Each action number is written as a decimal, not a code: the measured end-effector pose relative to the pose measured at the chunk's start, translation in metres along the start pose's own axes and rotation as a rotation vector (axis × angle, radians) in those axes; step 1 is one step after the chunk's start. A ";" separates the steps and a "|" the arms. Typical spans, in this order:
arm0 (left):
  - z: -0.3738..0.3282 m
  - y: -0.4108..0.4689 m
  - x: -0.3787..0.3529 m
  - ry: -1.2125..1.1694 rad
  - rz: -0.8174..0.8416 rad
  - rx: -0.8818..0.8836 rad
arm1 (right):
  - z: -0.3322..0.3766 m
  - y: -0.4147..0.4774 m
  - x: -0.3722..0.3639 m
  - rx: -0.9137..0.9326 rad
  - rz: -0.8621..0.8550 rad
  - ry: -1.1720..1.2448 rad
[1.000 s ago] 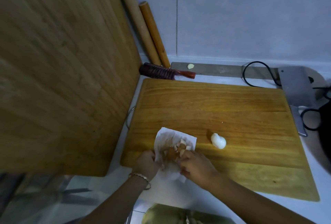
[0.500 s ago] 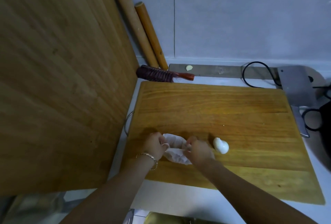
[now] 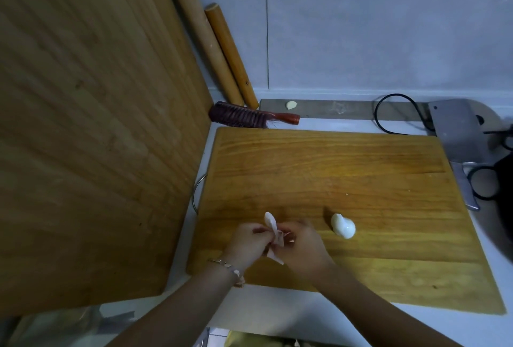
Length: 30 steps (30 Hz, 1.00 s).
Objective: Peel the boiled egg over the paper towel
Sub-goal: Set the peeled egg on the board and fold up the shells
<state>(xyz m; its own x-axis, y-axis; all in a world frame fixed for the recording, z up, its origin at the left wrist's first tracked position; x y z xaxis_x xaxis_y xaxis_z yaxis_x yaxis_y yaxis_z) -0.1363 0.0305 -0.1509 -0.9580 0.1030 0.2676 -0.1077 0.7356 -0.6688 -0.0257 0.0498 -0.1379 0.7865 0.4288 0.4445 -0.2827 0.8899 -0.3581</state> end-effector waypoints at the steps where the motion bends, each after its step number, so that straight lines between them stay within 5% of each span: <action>1: 0.002 -0.004 -0.001 -0.061 0.018 0.034 | 0.001 -0.003 -0.001 0.019 0.009 -0.026; 4: 0.001 -0.009 -0.001 -0.044 0.046 -0.023 | 0.006 -0.011 0.008 0.087 -0.047 -0.110; 8: -0.011 -0.023 0.014 0.193 -0.059 -0.322 | 0.011 -0.015 0.021 0.149 -0.080 -0.134; 11: -0.017 -0.038 0.002 0.465 0.012 -0.563 | 0.019 -0.019 0.017 0.193 0.013 -0.158; 14: -0.024 -0.052 0.000 0.535 -0.137 -0.678 | 0.018 -0.023 0.016 0.146 -0.005 -0.057; 18: -0.026 -0.059 0.000 0.498 -0.308 -0.659 | -0.002 -0.022 0.023 -0.012 -0.154 0.110; 24: -0.012 -0.050 -0.001 0.616 -0.437 -0.494 | -0.003 -0.022 0.008 0.027 -0.081 -0.022; 30: 0.011 -0.029 -0.018 0.801 -0.216 -0.379 | -0.008 -0.022 -0.012 0.056 0.180 -0.369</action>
<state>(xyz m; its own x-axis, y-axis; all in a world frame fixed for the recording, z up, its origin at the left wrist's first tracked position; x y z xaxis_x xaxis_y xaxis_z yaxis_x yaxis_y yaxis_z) -0.1192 0.0001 -0.1441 -0.4405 0.2676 0.8569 -0.0331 0.9491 -0.3134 -0.0249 0.0239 -0.1421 0.4750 0.5960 0.6474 -0.4353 0.7985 -0.4158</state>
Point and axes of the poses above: each hand's wrist, its own y-axis towards the middle knuckle, its own x-axis out of the back of the hand, z = x × y, the point moved 9 cm from there along y, towards the middle knuckle, and after that the axes turned 1 degree about y, right-handed, at the moved point
